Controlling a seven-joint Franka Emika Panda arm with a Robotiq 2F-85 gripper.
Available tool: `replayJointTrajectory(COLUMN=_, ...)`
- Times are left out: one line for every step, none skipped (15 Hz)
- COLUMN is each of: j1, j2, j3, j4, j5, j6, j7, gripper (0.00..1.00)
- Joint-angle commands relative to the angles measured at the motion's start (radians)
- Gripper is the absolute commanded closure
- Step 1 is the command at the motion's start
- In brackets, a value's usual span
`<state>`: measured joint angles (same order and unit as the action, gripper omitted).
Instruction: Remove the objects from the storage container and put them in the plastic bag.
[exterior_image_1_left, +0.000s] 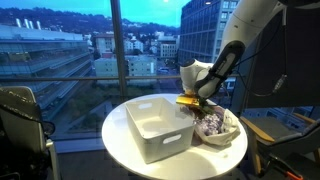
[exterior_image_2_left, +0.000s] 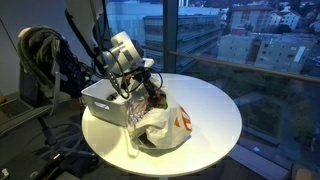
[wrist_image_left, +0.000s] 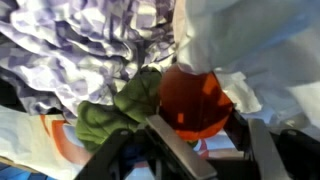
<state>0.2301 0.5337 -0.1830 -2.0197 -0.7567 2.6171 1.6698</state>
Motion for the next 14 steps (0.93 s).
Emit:
replayJointTrajectory(j1=0.022, j2=-0.157, j3=0.072, j4=-0.055, j5=0.116, j6=-0.260, j7=-0.098, gripper=0.04)
replayJointTrajectory(j1=0.040, j2=-0.185, j3=0.080, j4=-0.049, j5=0.147, j6=-0.347, j7=-0.115, gripper=0.01)
replayJointTrajectory(j1=0.056, j2=-0.216, j3=0.088, j4=-0.051, j5=0.150, j6=-0.433, j7=-0.113, gripper=0.00)
replayJointTrajectory(j1=0.067, j2=-0.246, j3=0.103, j4=-0.051, j5=0.158, j6=-0.523, j7=-0.115, gripper=0.00)
replayJointTrajectory(j1=0.071, j2=-0.272, j3=0.128, j4=-0.040, j5=0.172, j6=-0.615, j7=-0.120, gripper=0.00)
replayJointTrajectory(j1=0.064, j2=-0.302, j3=0.160, j4=-0.048, j5=0.182, j6=-0.691, j7=-0.110, gripper=0.00)
replayJointTrajectory(j1=0.062, j2=-0.325, j3=0.184, j4=-0.052, j5=0.202, j6=-0.754, j7=-0.106, gripper=0.00)
replayJointTrajectory(j1=0.053, j2=-0.351, j3=0.205, j4=-0.072, j5=0.223, j6=-0.794, j7=-0.101, gripper=0.00)
replayJointTrajectory(j1=0.042, j2=-0.372, j3=0.219, j4=-0.095, j5=0.246, j6=-0.808, j7=-0.096, gripper=0.00)
replayJointTrajectory(j1=0.032, j2=-0.389, j3=0.225, j4=-0.122, j5=0.260, j6=-0.816, j7=-0.080, gripper=0.00)
replayJointTrajectory(j1=0.019, j2=-0.399, j3=0.228, j4=-0.149, j5=0.282, j6=-0.811, j7=-0.069, gripper=0.00)
replayJointTrajectory(j1=0.007, j2=-0.407, j3=0.228, j4=-0.177, j5=0.293, j6=-0.793, j7=-0.062, gripper=0.00)
replayJointTrajectory(j1=-0.007, j2=-0.406, j3=0.223, j4=-0.207, j5=0.296, j6=-0.769, j7=-0.049, gripper=0.00)
replayJointTrajectory(j1=-0.023, j2=-0.404, j3=0.216, j4=-0.233, j5=0.287, j6=-0.736, j7=-0.037, gripper=0.00)
